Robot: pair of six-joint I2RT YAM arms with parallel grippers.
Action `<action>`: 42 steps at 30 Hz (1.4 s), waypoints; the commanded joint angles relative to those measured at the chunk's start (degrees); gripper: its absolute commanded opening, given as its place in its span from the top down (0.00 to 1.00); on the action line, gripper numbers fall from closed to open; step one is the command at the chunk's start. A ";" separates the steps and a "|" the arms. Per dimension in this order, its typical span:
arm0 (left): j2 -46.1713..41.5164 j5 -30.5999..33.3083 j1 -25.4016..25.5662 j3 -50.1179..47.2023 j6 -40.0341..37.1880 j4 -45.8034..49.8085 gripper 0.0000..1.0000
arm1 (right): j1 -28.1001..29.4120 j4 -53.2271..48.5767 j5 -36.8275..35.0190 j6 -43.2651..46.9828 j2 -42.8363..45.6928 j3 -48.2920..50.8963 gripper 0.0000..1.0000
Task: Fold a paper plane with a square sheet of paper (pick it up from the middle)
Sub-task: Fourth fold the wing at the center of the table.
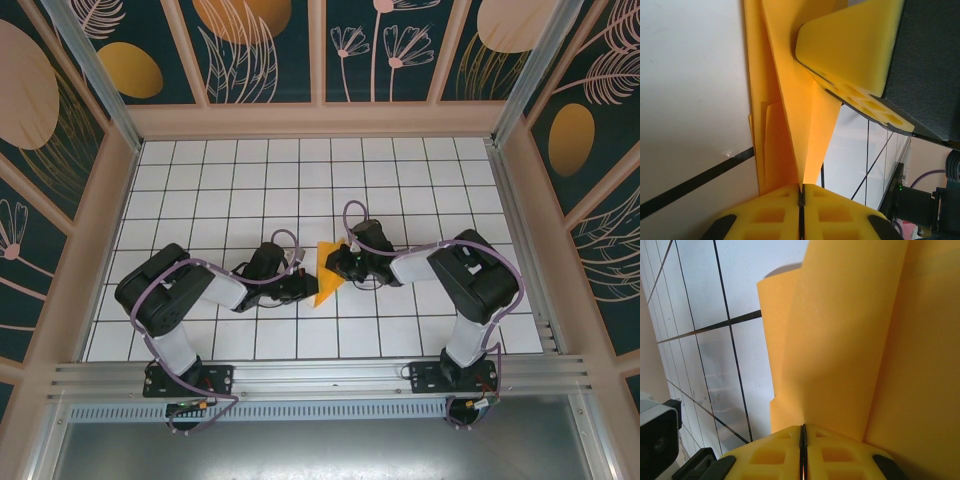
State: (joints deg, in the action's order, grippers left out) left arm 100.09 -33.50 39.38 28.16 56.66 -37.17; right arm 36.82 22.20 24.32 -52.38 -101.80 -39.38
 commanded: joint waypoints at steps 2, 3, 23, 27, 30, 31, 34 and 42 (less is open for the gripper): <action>-1.48 2.12 -0.22 -0.61 -0.94 3.40 0.84 | 0.00 -5.35 -3.55 1.59 -2.50 -0.74 0.87; -1.50 2.13 -0.18 -0.57 -0.95 3.67 0.83 | -0.06 -5.70 -3.57 1.70 -2.54 -0.94 0.87; -11.76 9.08 -0.22 -2.52 1.33 8.03 0.72 | 0.89 -8.64 -4.80 2.10 -3.05 -2.47 0.87; -10.56 7.31 -0.26 -1.04 1.35 6.62 0.63 | 1.04 -8.92 -4.90 2.23 -2.97 -2.61 0.88; -10.54 6.87 -0.11 0.13 1.08 6.51 0.70 | 1.06 -9.10 -5.07 2.26 -2.97 -2.61 0.87; -10.94 7.15 -0.09 0.39 1.23 6.57 0.75 | 1.06 -9.08 -5.07 2.27 -2.97 -2.63 0.87; -12.47 7.84 -0.17 0.88 1.43 6.71 0.84 | 1.06 -9.27 -5.16 2.29 -3.12 -2.69 0.87; -8.08 5.41 0.13 3.25 0.04 9.39 0.69 | 1.06 -9.55 -5.16 2.46 -3.30 -2.90 0.87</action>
State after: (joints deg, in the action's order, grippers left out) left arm 89.76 -26.44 39.38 30.39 57.71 -28.93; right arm 37.52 17.52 22.61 -51.33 -102.30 -42.19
